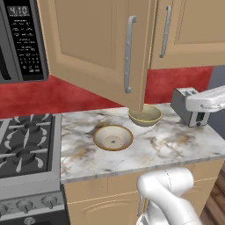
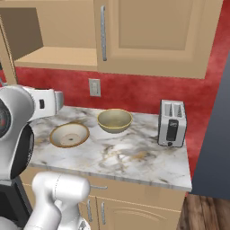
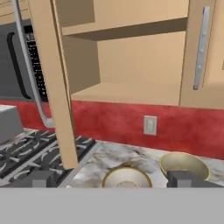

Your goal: Open the cabinet. Pick the bowls from the counter and place them in the cabinet. Then close the cabinet.

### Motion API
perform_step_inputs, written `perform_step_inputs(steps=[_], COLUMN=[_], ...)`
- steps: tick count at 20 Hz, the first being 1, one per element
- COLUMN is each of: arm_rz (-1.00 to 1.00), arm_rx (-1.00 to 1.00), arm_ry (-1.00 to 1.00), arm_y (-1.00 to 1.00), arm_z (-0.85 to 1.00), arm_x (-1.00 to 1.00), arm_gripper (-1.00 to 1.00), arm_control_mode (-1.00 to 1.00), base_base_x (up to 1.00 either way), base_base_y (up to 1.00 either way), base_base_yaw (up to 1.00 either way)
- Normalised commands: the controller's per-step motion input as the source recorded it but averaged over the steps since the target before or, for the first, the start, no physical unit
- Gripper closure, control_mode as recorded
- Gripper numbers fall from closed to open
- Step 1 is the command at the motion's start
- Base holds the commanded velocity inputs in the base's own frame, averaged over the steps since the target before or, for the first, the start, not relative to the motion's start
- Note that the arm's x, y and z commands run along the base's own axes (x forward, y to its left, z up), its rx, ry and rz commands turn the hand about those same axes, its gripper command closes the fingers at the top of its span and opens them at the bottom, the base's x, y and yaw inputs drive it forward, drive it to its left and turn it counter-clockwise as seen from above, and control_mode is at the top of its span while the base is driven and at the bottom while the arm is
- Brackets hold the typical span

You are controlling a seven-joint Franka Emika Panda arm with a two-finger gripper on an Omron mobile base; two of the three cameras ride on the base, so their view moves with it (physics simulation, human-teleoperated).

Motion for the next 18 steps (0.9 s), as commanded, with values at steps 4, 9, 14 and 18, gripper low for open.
perform_step_inputs(steps=[4,9,14,18], arm_rz=[0.00,0.00,0.04,0.08], arm_rx=[0.01,0.05,0.06,0.07], arm_ry=[0.00,0.02,0.06,0.05], arm_y=[0.00,0.00,0.00,0.00], arm_z=[0.00,0.00,0.01,0.00], arm_x=[0.16,0.29,0.38,0.34], arm_gripper=[-1.00,-1.00,-1.00,-1.00], arm_control_mode=[-1.00,-1.00,-1.00,-1.00], base_base_x=[0.00,0.00,0.00,0.00], base_base_y=[0.00,0.00,0.00,0.00], base_base_yaw=[0.00,0.00,0.00,0.00])
